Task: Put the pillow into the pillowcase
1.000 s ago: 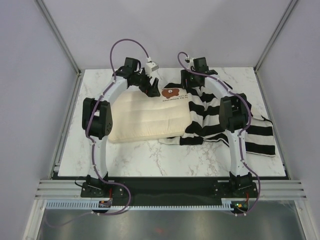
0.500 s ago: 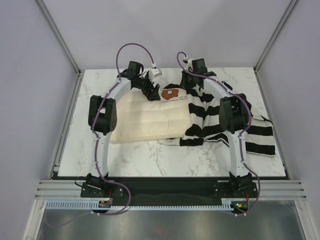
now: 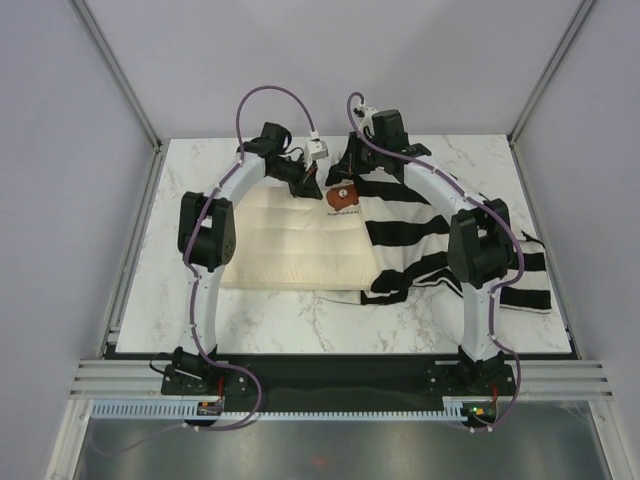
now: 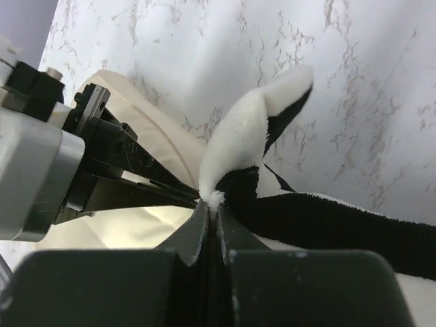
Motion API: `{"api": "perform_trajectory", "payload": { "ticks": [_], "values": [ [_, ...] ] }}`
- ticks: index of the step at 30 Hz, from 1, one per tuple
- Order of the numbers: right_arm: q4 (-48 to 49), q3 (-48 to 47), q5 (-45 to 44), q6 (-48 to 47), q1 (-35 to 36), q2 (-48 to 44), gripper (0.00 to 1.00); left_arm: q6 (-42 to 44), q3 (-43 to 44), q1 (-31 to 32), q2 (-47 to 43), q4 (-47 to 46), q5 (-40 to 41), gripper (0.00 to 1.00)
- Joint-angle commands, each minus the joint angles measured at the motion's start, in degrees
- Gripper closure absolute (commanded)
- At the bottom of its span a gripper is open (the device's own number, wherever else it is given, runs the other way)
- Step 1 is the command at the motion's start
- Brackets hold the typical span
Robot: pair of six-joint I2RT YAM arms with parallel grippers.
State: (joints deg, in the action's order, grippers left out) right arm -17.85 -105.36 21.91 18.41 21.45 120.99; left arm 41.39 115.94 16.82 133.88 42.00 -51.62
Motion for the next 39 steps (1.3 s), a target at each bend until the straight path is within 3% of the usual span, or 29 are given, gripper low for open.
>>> {"api": "perform_trajectory", "payload": {
  "ticks": [1, 4, 9, 12, 13, 14, 15, 17, 19, 20, 25, 28, 33, 39],
  "values": [
    [6.33, 3.48, -1.07, 8.2, 2.71, -4.27, 1.0, -5.06, 0.95, 1.46, -3.45, 2.57, -9.11, 0.98],
    [8.61, 6.21, -5.19, 13.04, 6.74, -5.06, 1.0, -14.91, -2.46, 0.5, -5.73, -5.06, -12.28, 0.98],
    [11.17, 9.91, -14.52, 19.37, 8.52, -5.68, 1.0, -38.9, -19.24, -4.07, -13.55, -33.67, -8.68, 0.98],
    [12.93, 6.25, -8.83, 20.54, 9.66, -2.35, 1.0, -42.53, -20.4, -6.18, -14.08, -34.53, -6.05, 0.98],
    [10.92, 3.44, -7.68, 18.35, 10.36, -1.29, 0.78, -42.79, -20.93, -6.88, -14.52, -34.7, -3.43, 0.98],
    [5.42, 0.89, -6.28, 13.28, 10.28, -0.33, 0.63, -43.23, -21.54, -7.32, -15.23, -34.7, -2.53, 0.98],
    [2.23, -2.88, -5.57, 10.44, 9.23, -0.66, 0.46, -43.06, -21.72, -8.54, -16.97, -33.66, -1.39, 0.75],
    [-2.97, -1.79, -7.4, 2.96, 7.3, -6.79, 0.4, -38.08, -22.86, -9.52, -20.4, -31.64, 0.45, 0.44],
    [-3.51, 6.89, -7.85, -0.29, 4.06, -17.03, 0.35, -27.83, -27.14, -9.35, -27.6, -27.94, 4.92, 0.2],
    [-4.73, 9.97, -8.63, -4.14, 3.34, -20.5, 0.33, -24.72, -29.61, -9.26, -30.15, -27.76, 5.9, 0.01],
    [-12.11, 26.5, -11.98, -14.28, 3.24, -35.1, 0.36, -1.19, -45.31, -6.63, -45.69, -21.35, 8.46, 0.0],
    [-14.92, 31.61, -14.44, -15.95, 5.79, -35.65, 0.36, 7.36, -55.34, -3.47, -53.25, -21.34, 11.0, 0.0],
    [-15.99, 34.43, -14.8, -13.42, 7.81, -31.88, 0.4, 12.22, -65.73, 6.08, -61.54, -22.92, 18.8, 0.0],
    [-16.08, 36.8, -15.14, -11.82, 9.74, -30.64, 0.49, 17.76, -81.65, 18.84, -68.14, -34.68, 30.59, 0.0]
  ]
}}
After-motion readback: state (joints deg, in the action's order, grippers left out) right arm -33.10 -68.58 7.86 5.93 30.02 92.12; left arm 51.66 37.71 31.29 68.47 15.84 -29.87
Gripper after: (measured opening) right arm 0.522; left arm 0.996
